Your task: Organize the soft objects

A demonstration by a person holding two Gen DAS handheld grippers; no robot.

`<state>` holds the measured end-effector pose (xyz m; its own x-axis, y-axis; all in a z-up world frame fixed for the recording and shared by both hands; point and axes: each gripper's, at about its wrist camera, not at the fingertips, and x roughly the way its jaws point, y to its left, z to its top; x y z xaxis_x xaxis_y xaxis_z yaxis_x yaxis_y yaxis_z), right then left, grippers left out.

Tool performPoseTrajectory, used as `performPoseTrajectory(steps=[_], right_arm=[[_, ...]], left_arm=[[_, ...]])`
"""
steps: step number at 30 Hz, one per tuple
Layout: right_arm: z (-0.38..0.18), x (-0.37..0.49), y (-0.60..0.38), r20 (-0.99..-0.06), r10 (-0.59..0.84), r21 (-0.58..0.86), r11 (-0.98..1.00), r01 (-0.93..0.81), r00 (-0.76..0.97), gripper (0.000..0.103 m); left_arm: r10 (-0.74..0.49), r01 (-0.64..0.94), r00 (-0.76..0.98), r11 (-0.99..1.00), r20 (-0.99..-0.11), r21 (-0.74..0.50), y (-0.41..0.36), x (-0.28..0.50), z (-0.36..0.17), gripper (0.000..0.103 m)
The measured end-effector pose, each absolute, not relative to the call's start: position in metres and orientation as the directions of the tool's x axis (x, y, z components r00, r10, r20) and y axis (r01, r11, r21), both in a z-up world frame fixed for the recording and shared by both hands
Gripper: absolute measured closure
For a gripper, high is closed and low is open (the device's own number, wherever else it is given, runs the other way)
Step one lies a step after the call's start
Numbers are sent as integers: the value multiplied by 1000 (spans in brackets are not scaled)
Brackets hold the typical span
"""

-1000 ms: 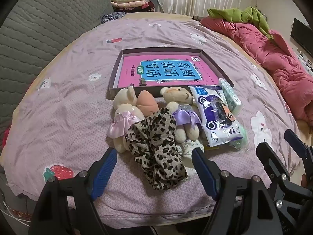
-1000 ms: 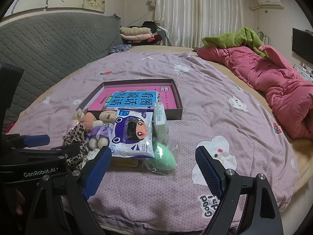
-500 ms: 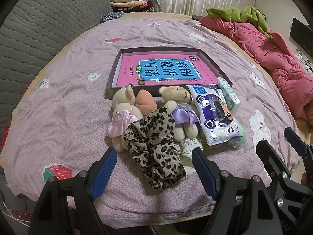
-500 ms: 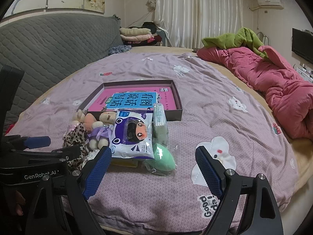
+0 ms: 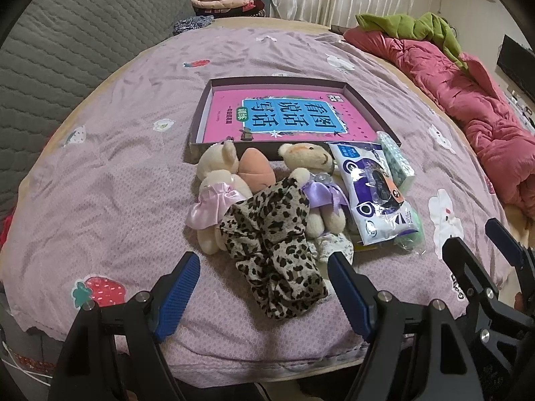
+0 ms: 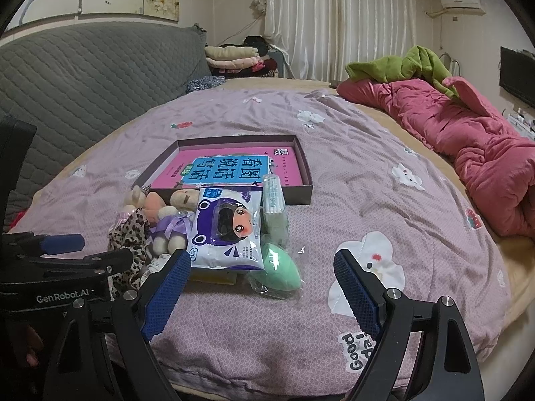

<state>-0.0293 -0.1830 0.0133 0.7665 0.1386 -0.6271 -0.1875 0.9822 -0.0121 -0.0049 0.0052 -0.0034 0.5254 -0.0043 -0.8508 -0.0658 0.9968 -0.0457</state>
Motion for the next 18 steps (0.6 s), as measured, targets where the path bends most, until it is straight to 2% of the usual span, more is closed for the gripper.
performPoseTrajectory(steps=[10,13,18], right_arm=[[9,-18,-194,-619,113,-13,988,-153,778,15],[7,-8,-199,-622,105,-1,991,-135,776,15],[1,19,-212,-643,87,21,995,-96,761,15]], left_arm=[[-91,-93,503,983,-859,-159,17,10,-5,25],[-82,-91,508,985,-857,-148,13,18,-5,25],[-57,-98,461,989,-886,-115,3,28,-17,38]])
